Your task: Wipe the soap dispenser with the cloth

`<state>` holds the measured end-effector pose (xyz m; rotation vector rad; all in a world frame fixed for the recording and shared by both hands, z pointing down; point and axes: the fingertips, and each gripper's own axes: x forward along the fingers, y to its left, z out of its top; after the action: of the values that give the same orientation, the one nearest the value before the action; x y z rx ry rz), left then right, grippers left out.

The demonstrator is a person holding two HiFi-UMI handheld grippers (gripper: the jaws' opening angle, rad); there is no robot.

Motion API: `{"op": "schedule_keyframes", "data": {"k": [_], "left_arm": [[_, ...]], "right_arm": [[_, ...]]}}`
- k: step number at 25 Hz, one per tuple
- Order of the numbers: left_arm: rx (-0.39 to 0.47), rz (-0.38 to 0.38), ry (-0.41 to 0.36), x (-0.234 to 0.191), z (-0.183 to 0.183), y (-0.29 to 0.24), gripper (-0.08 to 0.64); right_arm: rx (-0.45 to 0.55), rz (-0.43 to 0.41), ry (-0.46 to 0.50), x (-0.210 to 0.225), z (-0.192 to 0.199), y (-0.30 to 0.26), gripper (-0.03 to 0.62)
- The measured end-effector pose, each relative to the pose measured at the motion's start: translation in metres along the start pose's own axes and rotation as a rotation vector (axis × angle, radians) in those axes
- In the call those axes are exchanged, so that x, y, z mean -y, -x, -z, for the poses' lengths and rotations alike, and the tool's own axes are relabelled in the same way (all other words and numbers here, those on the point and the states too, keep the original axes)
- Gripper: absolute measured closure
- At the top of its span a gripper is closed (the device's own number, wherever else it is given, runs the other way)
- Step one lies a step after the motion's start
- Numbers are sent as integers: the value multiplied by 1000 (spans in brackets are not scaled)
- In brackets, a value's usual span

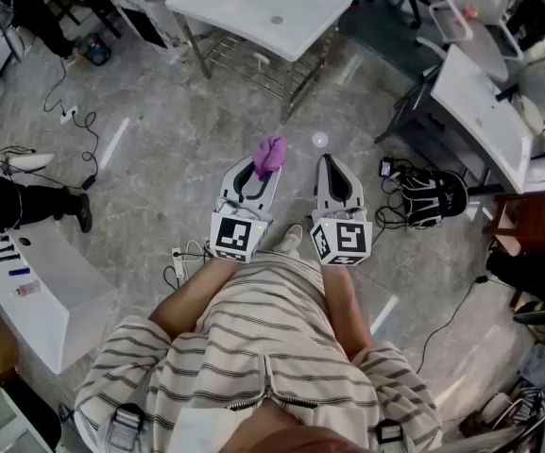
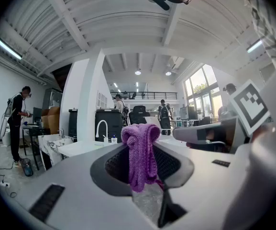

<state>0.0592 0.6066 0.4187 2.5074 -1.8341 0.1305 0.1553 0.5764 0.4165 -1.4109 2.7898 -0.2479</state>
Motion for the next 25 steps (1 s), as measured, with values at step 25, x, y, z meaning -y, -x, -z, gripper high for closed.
{"op": "schedule_keyframes", "data": {"k": [25], "left_arm": [[-54,-79,-27,15,19,-58,445]], "right_arm": [[3,-84,-25,62,5,-35,583]]}}
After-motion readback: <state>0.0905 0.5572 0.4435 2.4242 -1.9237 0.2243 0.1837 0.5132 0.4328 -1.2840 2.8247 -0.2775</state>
